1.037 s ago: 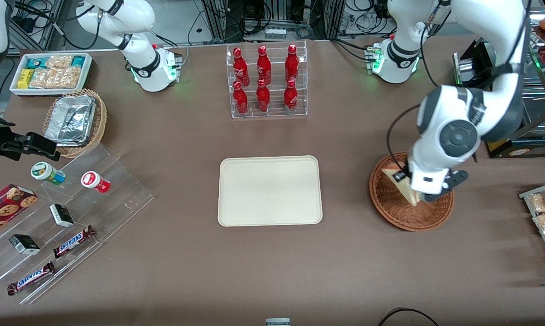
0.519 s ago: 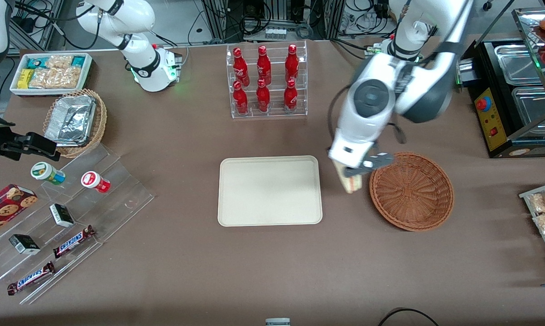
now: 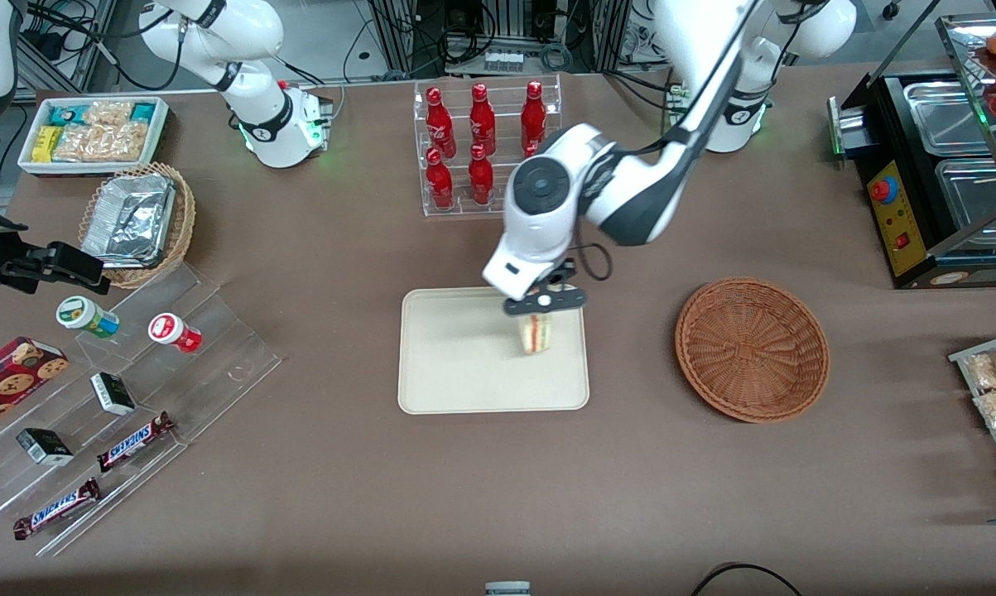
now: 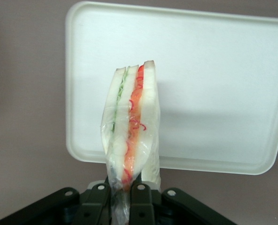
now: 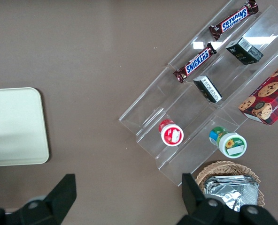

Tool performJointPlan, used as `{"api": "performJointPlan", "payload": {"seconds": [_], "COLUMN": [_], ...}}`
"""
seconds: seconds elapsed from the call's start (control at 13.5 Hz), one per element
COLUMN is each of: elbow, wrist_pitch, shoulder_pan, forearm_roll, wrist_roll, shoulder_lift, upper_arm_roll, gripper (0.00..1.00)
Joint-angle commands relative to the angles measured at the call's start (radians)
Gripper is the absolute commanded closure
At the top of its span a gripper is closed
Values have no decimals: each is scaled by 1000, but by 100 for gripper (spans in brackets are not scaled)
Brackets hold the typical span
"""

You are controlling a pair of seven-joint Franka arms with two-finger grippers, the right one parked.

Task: Place sandwich from basket to tray
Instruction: 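Lower the sandwich onto the cream tray and open the left gripper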

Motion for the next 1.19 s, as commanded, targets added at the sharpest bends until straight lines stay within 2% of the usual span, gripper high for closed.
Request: {"api": "performJointPlan", "payload": {"seconds": [0.0,0.22,0.37,0.81,0.89,0.96,1.04,1.11], "elbow": [139,198,202,226,227,227,227,226], "wrist_pitch": [-9,-5,56,73,73,78,79,79], "shoulder_pan": [-27,-53,-55,-70,-70,-71,-72,-73], "forearm_roll": [-3,32,57,63,63,63,63,63], "wrist_roll": [-4,-5,-5,-4,1,3,1,1], "shoulder_lift": [113,191,220,270,274,274,274,273], "upper_arm_roll": [14,15,14,15,15,15,17,17], "gripper": [100,100,100,99,83,53,19,3]}}
